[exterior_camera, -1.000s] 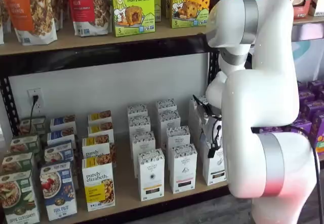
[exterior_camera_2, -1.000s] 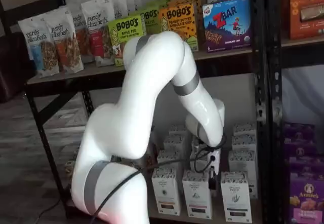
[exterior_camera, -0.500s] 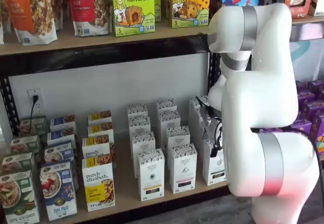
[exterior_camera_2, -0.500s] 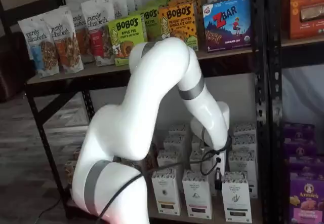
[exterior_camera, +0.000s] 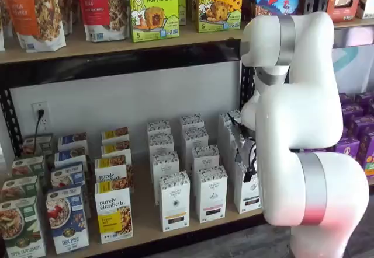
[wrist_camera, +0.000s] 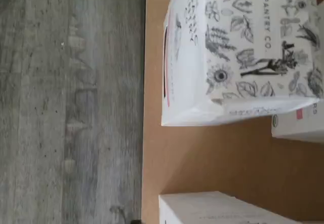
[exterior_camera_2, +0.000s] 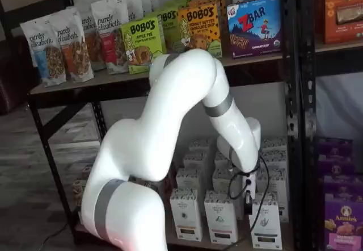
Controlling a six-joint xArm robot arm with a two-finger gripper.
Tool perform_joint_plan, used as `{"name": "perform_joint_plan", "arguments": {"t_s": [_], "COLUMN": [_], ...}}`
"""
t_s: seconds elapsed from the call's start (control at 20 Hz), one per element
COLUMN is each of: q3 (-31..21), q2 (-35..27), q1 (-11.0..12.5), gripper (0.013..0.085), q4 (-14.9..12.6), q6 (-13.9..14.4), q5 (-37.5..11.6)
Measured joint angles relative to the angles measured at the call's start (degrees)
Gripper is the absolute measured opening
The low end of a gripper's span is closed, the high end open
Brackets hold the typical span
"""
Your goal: Pick up the white box with a green strip in the middle, on the bottom shelf, the sixth box from the left
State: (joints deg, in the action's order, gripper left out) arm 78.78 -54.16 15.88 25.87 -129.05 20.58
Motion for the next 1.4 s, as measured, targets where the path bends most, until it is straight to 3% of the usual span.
{"name": "perform_joint_plan", "arguments": {"t_s": [0.15,0.45,0.65,0.9,1.25,1.35,1.4], "q3": [0.9,3.5,3.9,3.7,4.4,4.8,4.9], "q2": [-0.9,-2.8,-3.5,-4.9,-6.0,-6.2,-6.2], "q1": [0.3,1.4,1.2,0.9,1.3,1.5,1.6], "gripper": [0.085,0.085,0.085,0.085,0.085,0.077,0.077], "q4": [-2.1,-13.4,-13.8,-21.1,-21.0,-21.0,-20.9], "q6": [1.5,10.8,11.3,18.0,17.4,17.3,17.1], "q5": [-0.3,1.8,0.8,-2.9,-4.3,-3.8,-3.6]}}
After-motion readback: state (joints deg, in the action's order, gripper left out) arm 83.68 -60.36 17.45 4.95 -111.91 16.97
